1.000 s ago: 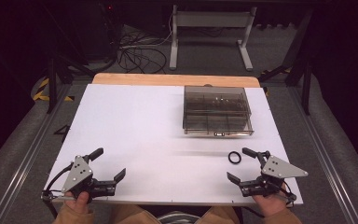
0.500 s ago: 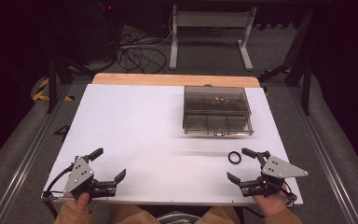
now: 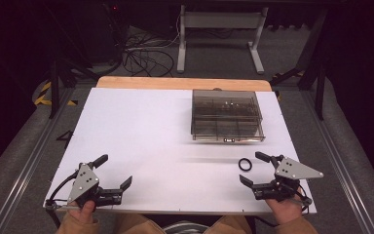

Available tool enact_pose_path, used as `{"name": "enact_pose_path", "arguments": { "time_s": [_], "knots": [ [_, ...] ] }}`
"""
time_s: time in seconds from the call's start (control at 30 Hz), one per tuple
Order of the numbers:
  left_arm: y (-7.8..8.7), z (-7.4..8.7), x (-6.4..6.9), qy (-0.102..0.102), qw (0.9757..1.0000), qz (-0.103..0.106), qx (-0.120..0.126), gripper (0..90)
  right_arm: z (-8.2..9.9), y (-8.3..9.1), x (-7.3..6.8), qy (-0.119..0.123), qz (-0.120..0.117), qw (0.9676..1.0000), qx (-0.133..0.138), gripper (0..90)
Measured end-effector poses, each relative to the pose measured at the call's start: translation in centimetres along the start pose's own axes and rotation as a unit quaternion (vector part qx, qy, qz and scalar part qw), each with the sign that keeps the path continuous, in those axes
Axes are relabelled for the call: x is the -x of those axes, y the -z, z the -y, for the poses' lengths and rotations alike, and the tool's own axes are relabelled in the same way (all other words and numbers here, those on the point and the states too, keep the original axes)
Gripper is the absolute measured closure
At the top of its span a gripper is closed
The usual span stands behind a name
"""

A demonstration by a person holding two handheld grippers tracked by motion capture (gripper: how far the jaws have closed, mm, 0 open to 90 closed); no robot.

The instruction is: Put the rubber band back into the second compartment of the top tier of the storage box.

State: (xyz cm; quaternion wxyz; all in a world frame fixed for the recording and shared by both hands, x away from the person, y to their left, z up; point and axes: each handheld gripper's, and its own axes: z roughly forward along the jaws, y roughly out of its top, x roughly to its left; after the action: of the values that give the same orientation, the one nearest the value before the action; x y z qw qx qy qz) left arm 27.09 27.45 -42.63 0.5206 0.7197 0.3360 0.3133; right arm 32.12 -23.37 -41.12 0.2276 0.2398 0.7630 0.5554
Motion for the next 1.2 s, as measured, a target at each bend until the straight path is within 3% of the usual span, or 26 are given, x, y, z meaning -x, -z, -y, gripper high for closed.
{"name": "enact_pose_path", "arguments": {
  "time_s": [0.5, 0.83, 1.03, 1.2],
  "knots": [
    [-0.3, 0.0, 0.1, -0.002, 0.9999, -0.007, -0.01, 1.1, -1.6, -0.8, 1.2, 0.006, 0.014, 0.9997, -0.018, 12.1],
    [-0.3, 0.1, 0.0, -0.001, 0.9999, -0.008, -0.011, 1.1, -2.1, -1.6, 1.8, -0.005, 0.006, 0.9993, -0.036, 13.9],
    [-0.3, 0.1, 0.1, -0.002, 0.9999, -0.008, -0.013, 1.2, -2.3, -1.9, 2.6, -0.025, -0.017, 0.9984, -0.048, 12.9],
    [-0.3, 0.1, 0.1, -0.002, 0.9999, -0.009, -0.012, 1.1, -2.3, -2.0, 2.5, -0.017, -0.013, 0.9985, -0.05, 13.4]
  ]
}}
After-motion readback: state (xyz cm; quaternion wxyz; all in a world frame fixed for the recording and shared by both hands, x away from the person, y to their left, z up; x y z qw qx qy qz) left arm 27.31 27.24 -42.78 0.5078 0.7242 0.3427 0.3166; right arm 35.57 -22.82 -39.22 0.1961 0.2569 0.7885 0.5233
